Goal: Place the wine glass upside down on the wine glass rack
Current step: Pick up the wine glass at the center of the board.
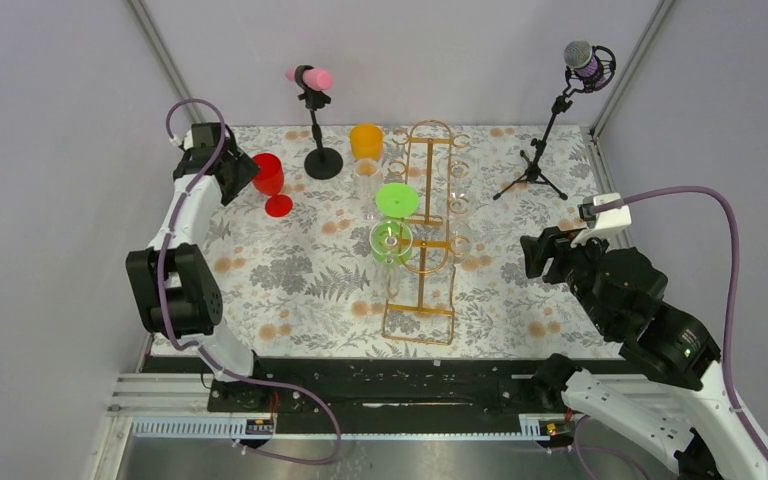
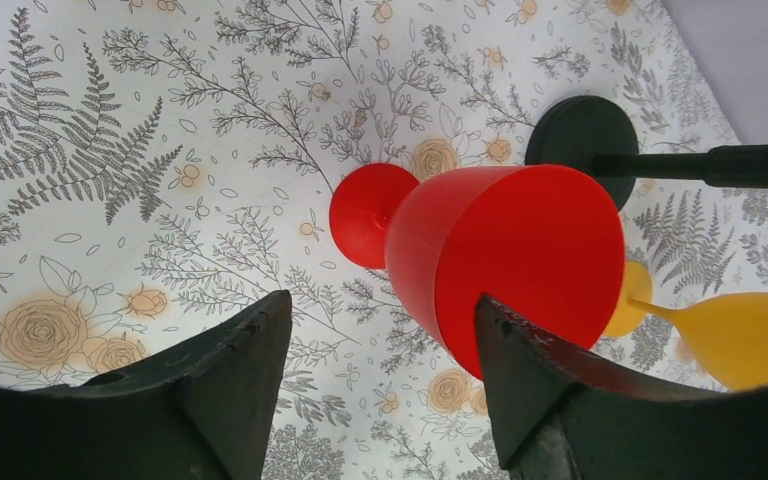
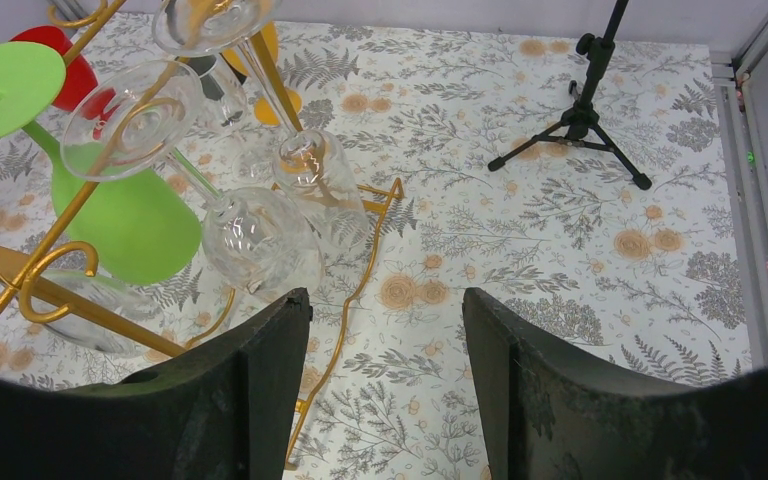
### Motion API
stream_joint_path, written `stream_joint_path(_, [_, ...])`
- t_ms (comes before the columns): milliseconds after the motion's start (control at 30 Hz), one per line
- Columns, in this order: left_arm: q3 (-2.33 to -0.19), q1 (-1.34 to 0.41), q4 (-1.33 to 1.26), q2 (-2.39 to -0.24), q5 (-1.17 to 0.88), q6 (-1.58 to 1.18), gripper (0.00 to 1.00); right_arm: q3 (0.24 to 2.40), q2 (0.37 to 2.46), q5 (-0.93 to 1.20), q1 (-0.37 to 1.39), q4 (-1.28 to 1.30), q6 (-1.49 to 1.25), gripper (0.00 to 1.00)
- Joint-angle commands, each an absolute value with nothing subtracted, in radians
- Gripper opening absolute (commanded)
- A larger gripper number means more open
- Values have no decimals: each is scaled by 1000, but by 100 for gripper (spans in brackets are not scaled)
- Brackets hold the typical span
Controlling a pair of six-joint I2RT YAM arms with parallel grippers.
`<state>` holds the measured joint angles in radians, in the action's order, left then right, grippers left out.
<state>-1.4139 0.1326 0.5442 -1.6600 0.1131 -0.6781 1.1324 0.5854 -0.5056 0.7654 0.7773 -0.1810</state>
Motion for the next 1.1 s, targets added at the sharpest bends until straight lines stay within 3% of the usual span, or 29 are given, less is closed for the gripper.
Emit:
stream_joint_path(0, [-1455,134,515,-1680,136,-682,65,1131,580,-502,758,761,-189,66])
stream_joint_path(100, [-1449,133,511,-1689,141,-668,58,1132,580,-501,759,761,-189,66])
stream_joint_path(267, [-1446,133,517,-1699,146,-650,35,1134,577,-499,759,760,-188,66])
stream_joint_path(333, [-1440,133,520,-1691,153,-653,32,1135,574,-500,759,761,-187,66])
stream_joint_path(567, [-1419,133,568,-1604,218,-657,0,1144,569,-501,758,772,-187,66])
stream_joint_path(1067, [-1183,212,448,-1043,-64,-638,0,1276,548,-459,758,780,-179,67])
